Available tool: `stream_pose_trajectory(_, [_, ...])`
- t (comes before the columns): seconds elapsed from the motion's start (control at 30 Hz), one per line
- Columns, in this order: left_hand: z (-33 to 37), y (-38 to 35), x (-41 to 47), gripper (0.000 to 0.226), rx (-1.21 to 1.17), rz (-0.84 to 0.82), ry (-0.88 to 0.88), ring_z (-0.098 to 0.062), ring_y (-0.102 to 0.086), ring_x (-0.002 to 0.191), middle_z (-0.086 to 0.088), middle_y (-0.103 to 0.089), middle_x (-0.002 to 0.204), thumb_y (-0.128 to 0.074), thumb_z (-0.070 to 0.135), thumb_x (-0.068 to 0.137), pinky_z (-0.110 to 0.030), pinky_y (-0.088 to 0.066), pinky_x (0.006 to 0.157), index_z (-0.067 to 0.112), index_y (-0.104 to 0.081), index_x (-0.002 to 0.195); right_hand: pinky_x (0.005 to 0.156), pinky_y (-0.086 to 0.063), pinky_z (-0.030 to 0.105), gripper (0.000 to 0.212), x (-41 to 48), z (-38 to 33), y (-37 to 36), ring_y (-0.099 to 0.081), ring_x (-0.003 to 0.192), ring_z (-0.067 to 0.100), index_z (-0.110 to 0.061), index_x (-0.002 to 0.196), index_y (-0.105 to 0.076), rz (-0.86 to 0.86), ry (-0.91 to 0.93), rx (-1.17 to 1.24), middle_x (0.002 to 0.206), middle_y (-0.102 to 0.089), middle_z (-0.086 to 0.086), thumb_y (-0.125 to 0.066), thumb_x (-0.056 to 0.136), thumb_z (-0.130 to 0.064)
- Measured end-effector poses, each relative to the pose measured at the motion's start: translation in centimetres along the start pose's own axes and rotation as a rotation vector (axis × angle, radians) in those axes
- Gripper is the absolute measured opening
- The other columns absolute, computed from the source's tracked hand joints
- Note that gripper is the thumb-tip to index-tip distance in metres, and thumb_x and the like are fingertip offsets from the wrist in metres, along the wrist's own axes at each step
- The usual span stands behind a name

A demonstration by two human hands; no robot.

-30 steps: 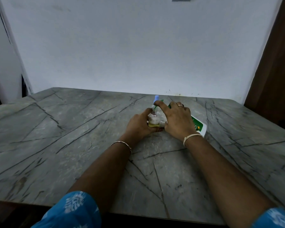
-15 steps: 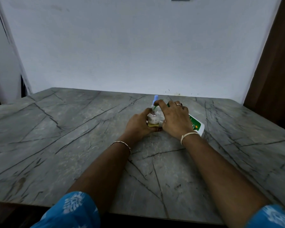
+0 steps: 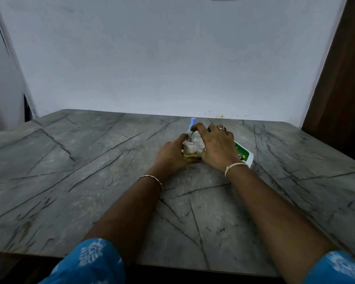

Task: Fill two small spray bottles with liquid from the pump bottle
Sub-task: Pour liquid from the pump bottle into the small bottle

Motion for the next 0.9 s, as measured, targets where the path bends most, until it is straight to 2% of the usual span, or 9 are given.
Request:
stream_pose_trajectory(0.13, [0.01,0.04,-0.03,0.08,0.001,0.007,0.002,-0.015,-0.066,0.092,0.004,-0.07,0.107,-0.079,0.055,0.062,-0.02,-0.043,0.072,0.027,-0.048,0.129,0.092,-0.042,0.049,0.07,0.05,-0.17,-0.1,-0.051,0.112,0.033,-0.031,0.137,-0.032,0.019,0.008,0.015,0.112,-0.056,0.01,-0.068,0.077,-0.024])
stream_pose_trajectory(0.27, [0.13,0.06,-0.12,0.076,-0.01,0.016,0.003,-0.013,-0.066,0.089,0.006,-0.07,0.104,-0.079,0.057,0.061,-0.018,-0.04,0.068,0.029,-0.049,0.126,0.093,-0.041,0.047,0.078,-0.32,0.35,-0.26,-0.051,0.112,0.031,-0.037,0.141,-0.027,0.029,0.028,-0.014,0.113,-0.057,0.01,-0.071,0.078,-0.028])
stream_pose_trajectory(0.47, [0.05,0.08,-0.07,0.079,0.007,0.011,0.002,-0.016,-0.066,0.089,0.003,-0.071,0.103,-0.079,0.057,0.062,-0.023,-0.047,0.072,0.027,-0.048,0.128,0.091,-0.043,0.047,0.078,-0.29,0.47,-0.17,-0.053,0.11,0.032,-0.039,0.139,-0.026,0.02,0.029,-0.021,0.112,-0.057,0.01,-0.07,0.076,-0.026])
stream_pose_trajectory(0.73, [0.05,0.08,0.03,0.079,0.009,0.005,-0.018,-0.017,-0.067,0.09,0.001,-0.07,0.107,-0.079,0.054,0.063,-0.023,-0.048,0.074,0.024,-0.048,0.129,0.09,-0.042,0.046,0.071,0.06,0.06,0.07,-0.051,0.109,0.032,-0.03,0.137,-0.033,0.002,0.017,-0.002,0.11,-0.056,0.01,-0.067,0.075,-0.022])
stream_pose_trajectory(0.9, [0.04,0.1,-0.06,0.076,-0.018,0.008,-0.008,-0.015,-0.067,0.088,0.004,-0.07,0.104,-0.08,0.054,0.062,-0.02,-0.044,0.07,0.026,-0.05,0.125,0.092,-0.042,0.046,0.078,-0.07,0.24,-0.29,-0.051,0.111,0.031,-0.037,0.141,-0.028,0.016,0.033,-0.023,0.113,-0.056,0.01,-0.072,0.077,-0.028])
Point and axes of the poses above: each hand's wrist, its own x-axis towards the middle knuckle, its own y-axis out of the back of the hand, z = x × y, the point moved 1 cm from there along x, towards the middle knuckle
